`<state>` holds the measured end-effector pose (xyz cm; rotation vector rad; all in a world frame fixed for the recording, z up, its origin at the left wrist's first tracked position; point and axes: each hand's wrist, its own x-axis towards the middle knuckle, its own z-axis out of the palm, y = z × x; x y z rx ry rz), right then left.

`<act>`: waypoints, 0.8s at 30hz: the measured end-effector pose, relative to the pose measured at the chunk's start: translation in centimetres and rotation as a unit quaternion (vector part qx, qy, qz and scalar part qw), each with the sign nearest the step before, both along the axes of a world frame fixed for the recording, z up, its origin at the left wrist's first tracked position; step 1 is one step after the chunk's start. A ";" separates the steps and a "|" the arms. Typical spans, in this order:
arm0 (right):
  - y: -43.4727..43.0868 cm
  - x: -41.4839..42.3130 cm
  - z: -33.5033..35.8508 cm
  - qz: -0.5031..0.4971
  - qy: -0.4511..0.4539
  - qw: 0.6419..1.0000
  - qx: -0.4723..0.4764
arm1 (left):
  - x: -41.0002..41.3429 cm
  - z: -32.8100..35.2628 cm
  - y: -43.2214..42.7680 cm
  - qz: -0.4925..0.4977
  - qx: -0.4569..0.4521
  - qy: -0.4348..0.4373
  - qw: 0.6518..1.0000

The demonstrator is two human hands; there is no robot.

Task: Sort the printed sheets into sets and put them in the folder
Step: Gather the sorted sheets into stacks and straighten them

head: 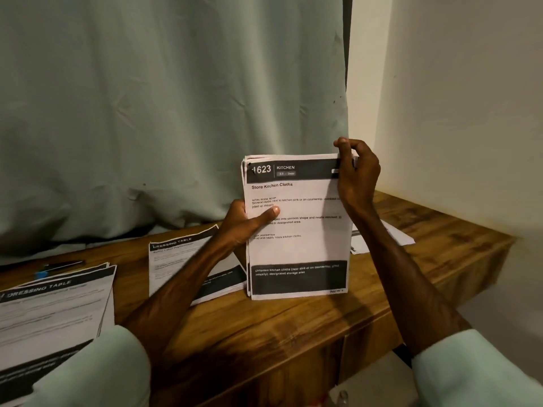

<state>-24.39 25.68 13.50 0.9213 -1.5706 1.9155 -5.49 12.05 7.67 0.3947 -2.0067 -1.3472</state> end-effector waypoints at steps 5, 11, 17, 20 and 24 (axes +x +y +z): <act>1.4 -0.3 -1.8 0.123 -0.085 0.987 0.055 | -0.5 -0.1 -0.8 0.026 0.051 0.064 0.996; 1.9 2.3 -8.3 0.336 -0.232 0.894 0.184 | 1.9 -0.3 -3.6 0.075 0.112 0.074 0.988; -0.4 6.3 -15.2 0.402 -0.362 0.828 0.148 | 7.5 -4.1 -4.5 0.069 0.122 -0.018 0.990; -1.3 7.0 -16.8 0.374 -0.376 0.834 0.151 | 10.3 -6.4 -4.4 0.050 0.140 -0.042 0.988; -1.5 7.7 -17.6 0.374 -0.381 0.831 0.154 | 12.1 -9.1 -4.8 0.064 0.183 -0.050 0.980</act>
